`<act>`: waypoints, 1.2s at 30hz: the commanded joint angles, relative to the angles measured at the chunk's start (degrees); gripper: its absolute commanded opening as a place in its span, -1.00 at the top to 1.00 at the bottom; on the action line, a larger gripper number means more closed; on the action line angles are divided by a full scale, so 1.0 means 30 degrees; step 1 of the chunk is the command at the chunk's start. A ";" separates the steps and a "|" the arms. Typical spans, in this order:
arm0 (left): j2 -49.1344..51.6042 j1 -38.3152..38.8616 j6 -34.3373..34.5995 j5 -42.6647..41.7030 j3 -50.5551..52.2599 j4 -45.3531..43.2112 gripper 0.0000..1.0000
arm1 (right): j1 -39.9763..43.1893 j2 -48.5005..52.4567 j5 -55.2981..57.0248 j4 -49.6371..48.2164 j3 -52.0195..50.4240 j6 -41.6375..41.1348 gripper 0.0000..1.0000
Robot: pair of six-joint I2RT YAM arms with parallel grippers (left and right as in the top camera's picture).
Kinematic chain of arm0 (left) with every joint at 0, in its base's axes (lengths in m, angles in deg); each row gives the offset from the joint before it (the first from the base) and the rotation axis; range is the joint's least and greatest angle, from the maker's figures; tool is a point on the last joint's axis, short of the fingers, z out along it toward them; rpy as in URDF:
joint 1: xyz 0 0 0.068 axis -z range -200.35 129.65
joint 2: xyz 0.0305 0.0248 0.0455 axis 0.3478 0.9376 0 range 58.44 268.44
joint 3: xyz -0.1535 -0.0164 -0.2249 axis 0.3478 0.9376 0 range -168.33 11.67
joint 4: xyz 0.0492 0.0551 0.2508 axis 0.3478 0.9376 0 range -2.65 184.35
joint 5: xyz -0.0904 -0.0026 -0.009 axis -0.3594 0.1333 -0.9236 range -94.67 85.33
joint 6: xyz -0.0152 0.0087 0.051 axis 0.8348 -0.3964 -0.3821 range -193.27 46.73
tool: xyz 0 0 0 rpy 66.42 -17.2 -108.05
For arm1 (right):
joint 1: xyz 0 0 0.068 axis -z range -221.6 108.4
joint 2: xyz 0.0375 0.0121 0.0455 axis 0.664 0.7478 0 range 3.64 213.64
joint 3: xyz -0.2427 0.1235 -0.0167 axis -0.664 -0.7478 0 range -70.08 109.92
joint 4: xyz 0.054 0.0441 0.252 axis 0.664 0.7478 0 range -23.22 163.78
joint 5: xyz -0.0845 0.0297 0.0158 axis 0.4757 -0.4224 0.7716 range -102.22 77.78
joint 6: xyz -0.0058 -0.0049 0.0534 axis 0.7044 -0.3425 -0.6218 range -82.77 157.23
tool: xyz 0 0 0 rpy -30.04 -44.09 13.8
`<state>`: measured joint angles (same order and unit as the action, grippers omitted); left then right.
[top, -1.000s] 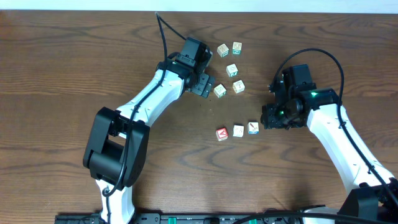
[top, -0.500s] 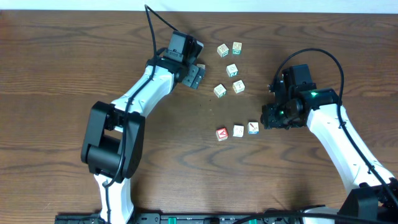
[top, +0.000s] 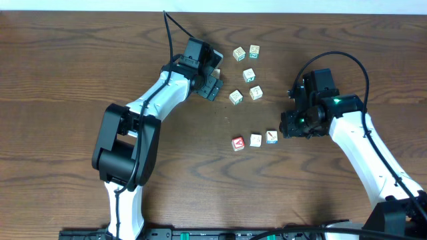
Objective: Lift 5 blocks
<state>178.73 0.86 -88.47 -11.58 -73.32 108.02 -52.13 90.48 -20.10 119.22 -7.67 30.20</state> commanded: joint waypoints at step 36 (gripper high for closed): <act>-0.5530 0.0867 1.1497 0.2200 0.1661 0.5523 0.84 | -0.0270 0.4911 -0.0765 -0.7315 0.0277 0.3679 -0.31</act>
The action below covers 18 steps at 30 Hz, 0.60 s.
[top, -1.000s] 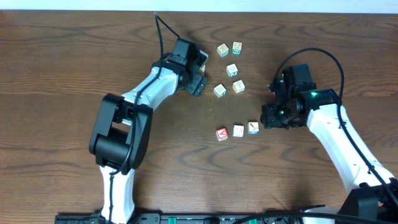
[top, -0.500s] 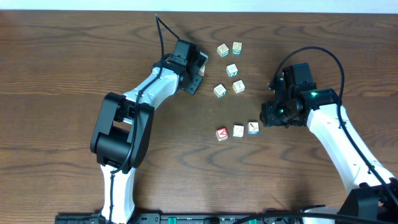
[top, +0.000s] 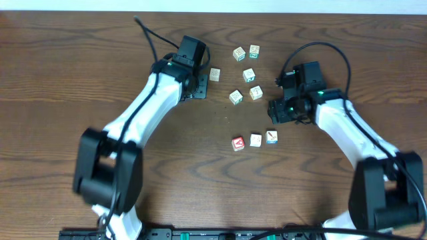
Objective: Lift 5 blocks
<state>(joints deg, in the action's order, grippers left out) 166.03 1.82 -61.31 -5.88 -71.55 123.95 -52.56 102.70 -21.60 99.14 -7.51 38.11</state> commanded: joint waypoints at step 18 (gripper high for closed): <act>-0.4969 0.2353 0.7147 0.1049 0.8408 -0.2769 0.83 | -0.1916 0.5246 0.0270 -0.1792 0.3934 0.3810 -0.15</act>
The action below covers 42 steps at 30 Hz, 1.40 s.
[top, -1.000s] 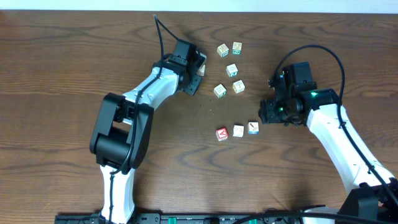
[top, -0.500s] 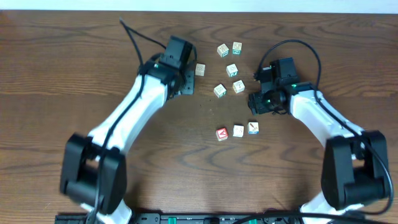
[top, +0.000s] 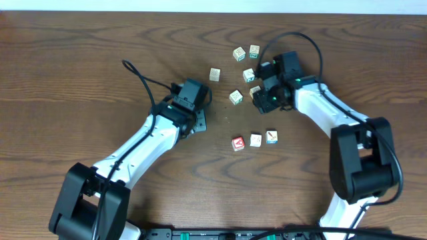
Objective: Lift 5 blocks
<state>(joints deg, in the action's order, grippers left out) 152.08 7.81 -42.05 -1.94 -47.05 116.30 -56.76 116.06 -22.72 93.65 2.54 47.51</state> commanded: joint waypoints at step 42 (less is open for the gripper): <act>0.1523 0.2980 0.5209 -0.0248 0.1377 -0.1960 0.73 | -0.0554 0.1800 0.2834 -0.2812 0.0692 0.0379 0.18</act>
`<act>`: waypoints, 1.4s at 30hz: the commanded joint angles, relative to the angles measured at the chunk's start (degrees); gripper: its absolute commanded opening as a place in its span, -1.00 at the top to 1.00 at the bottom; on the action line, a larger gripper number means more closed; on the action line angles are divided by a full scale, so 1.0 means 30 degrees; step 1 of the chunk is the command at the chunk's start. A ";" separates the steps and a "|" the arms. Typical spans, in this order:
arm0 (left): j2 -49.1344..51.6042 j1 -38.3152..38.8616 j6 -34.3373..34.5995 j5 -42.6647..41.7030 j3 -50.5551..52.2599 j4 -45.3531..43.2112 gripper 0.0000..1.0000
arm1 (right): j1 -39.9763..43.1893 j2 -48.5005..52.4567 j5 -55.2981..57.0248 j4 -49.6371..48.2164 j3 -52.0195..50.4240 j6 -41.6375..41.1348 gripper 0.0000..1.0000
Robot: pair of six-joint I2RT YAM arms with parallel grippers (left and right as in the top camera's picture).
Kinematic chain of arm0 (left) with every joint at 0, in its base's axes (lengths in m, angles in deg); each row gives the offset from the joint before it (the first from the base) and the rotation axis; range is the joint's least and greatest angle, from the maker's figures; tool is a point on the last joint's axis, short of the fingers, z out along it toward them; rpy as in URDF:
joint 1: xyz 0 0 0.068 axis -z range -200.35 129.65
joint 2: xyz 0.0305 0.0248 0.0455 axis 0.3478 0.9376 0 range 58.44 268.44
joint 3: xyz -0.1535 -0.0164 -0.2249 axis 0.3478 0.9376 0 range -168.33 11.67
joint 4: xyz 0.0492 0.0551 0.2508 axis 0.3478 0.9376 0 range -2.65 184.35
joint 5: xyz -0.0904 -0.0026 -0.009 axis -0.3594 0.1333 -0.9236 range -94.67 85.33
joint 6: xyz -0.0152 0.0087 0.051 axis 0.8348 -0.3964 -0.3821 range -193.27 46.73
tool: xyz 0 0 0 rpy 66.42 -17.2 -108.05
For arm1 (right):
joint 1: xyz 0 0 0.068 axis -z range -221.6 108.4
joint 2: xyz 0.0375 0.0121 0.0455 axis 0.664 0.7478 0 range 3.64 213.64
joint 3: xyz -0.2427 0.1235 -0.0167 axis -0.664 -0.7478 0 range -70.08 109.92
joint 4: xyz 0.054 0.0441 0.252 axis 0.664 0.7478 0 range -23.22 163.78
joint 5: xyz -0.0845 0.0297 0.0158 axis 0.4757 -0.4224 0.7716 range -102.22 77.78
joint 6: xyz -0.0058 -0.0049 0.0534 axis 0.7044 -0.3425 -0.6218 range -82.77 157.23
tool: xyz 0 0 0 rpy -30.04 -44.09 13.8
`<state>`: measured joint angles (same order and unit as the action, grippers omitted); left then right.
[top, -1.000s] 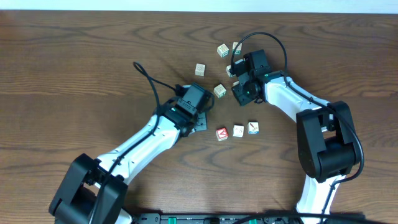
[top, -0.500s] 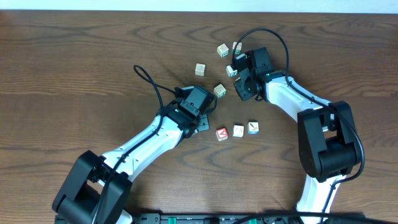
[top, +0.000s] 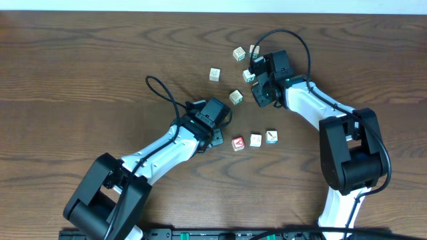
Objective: Lift 5 blocks
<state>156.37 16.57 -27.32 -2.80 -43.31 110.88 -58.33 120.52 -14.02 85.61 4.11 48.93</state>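
Note:
Several small lettered wooden blocks lie on the brown table. One block (top: pixel 214 74) sits alone at the upper left, another block (top: pixel 239 54) further back, and a third block (top: pixel 235 97) in the middle. A red block (top: pixel 238 144), a pale block (top: pixel 255 140) and a blue-marked block (top: pixel 271 137) form a row in front. My left gripper (top: pixel 217 136) is low, just left of the red block. My right gripper (top: pixel 257 91) hangs over the back cluster, covering part of a block (top: pixel 248 76). Neither gripper's fingers show clearly.
A black cable (top: pixel 160 90) loops over the table behind the left arm. Another cable (top: pixel 287 37) arcs above the right arm. The white back edge of the table (top: pixel 213 7) runs along the top.
The left gripper has moved right and nearer, from the table's middle to beside the red block. The right gripper sits slightly farther back over the cluster, and the block by it is now hidden.
At first the left gripper was at the back by the lone upper-left block, and the right gripper was beside the front row. Then that block lay free while both arms shifted. By now the left is at the red block and the right over the back cluster.

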 commanded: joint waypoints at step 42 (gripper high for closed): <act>0.1647 0.2215 0.0947 -0.1479 0.0138 -0.0678 0.66 | 0.0146 -0.2936 -0.0459 0.3264 0.0168 -0.1435 0.98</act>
<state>158.68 22.85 -25.37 -5.38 -43.33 108.32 -58.29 116.58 -16.14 94.70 4.84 46.66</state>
